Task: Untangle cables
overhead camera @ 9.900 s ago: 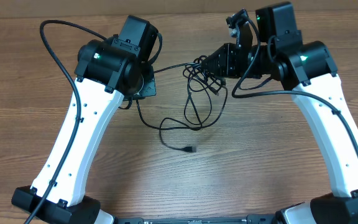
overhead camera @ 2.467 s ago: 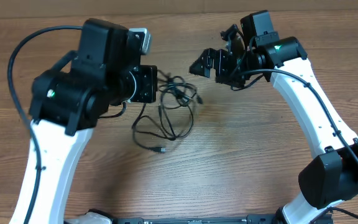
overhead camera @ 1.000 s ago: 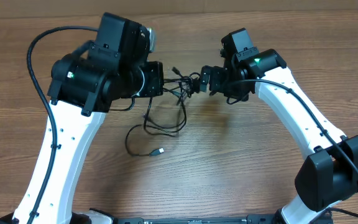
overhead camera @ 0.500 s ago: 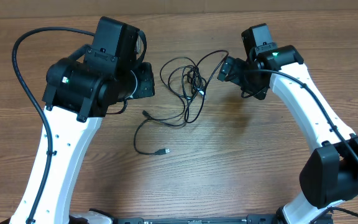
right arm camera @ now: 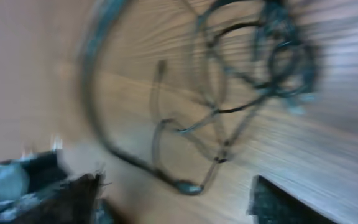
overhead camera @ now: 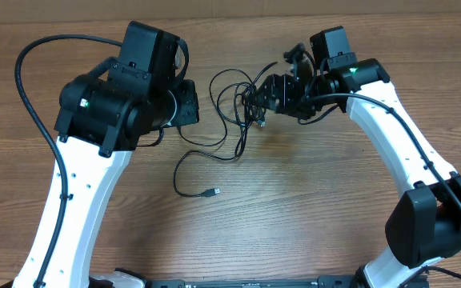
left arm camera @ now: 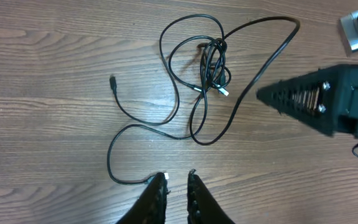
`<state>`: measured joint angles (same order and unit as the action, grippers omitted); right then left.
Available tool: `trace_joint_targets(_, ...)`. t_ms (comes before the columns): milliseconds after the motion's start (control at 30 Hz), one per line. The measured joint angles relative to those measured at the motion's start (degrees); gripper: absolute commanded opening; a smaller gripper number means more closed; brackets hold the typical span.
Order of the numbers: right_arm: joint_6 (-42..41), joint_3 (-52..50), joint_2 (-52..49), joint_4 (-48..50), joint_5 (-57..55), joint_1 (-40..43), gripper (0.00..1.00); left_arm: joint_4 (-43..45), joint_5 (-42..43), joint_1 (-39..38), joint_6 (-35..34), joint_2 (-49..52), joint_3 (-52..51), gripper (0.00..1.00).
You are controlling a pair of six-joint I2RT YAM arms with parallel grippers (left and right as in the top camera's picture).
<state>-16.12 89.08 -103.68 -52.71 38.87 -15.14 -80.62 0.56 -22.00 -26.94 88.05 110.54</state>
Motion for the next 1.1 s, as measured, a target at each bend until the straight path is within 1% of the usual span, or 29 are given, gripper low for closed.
trace_joint_targets(33,0.02,0.00,0.00,0.02,1.57,0.00,0.45,0.00,0.00,0.00,0.00,0.00,0.00,0.17)
trace_joint_targets(67,1.22,0.00,0.00,-0.02,3.69,0.00,0.28,0.00,0.02,0.00,0.00,0.00,0.00,0.18)
trace_joint_targets(100,2.43,0.00,0.00,-0.17,5.99,-0.02,0.20,-0.02,0.00,0.00,0.00,0.00,0.00,0.19)
trace_joint_targets(133,5.18,0.00,0.00,-0.92,10.08,-0.13,0.18,0.00,-0.02,0.00,-0.02,0.00,0.00,0.19)
trace_joint_targets(233,11.74,-0.09,0.00,-4.02,17.27,-0.92,0.14,0.00,0.00,0.00,0.00,0.00,0.00,0.19)
trace_joint_targets(267,14.36,-0.11,0.00,-5.16,19.43,-1.75,0.10,0.02,0.00,0.00,0.00,0.00,0.00,0.20)
trace_joint_targets(300,16.48,-0.11,0.00,-5.97,20.50,-2.58,0.07,0.00,0.00,0.00,0.00,0.00,0.00,0.20)
trace_joint_targets(367,19.93,-0.13,0.00,-7.50,21.73,-4.74,0.04,0.00,0.00,0.00,-0.02,0.00,0.00,0.20)
trace_joint_targets(500,23.41,-0.17,0.00,-7.69,20.13,-9.86,0.05,0.02,0.00,0.00,0.00,0.02,0.00,0.20)
trace_joint_targets(567,23.30,-0.17,0.00,-7.13,17.49,-12.13,0.12,0.00,0.00,0.00,0.00,0.13,0.00,0.19)
trace_joint_targets(600,22.64,-0.17,0.00,-6.62,15.69,-13.09,0.19,0.00,0.00,0.00,0.00,0.26,0.00,0.19)
trace_joint_targets(633,21.86,-0.17,0.00,-6.16,13.62,-13.97,0.28,0.00,0.00,0.00,-0.02,0.48,0.00,0.19)
trace_joint_targets(700,18.84,-0.20,0.00,-4.98,8.50,-15.06,0.57,-0.02,0.00,0.00,0.00,1.27,0.02,0.18)
trace_joint_targets(733,17.07,-0.20,0.00,-4.52,5.46,-15.30,0.75,-0.04,0.00,0.00,0.00,1.84,0.04,0.18)
trace_joint_targets(767,15.65,-0.22,0.00,-3.96,2.78,-15.34,0.84,-0.11,0.02,0.00,0.00,2.34,0.04,0.18)
trace_joint_targets(800,12.13,-0.22,0.00,-3.50,-1.81,-15.32,0.91,-0.26,0.02,0.00,0.00,3.17,0.04,0.18)
trace_joint_targets(833,10.01,-0.22,0.00,-3.26,-4.59,-15.21,0.94,-0.44,0.02,0.00,0.00,3.87,0.04,0.18)
trace_joint_targets(933,1.64,-0.22,0.00,-2.29,-14.69,-14.27,0.97,-0.83,0.02,0.00,0.00,5.53,0.04,0.19)
trace_joint_targets(1100,-4.44,-0.26,0.00,0.94,-21.81,-9.75,0.97,-1.27,0.02,0.00,0.00,6.73,0.04,0.20)
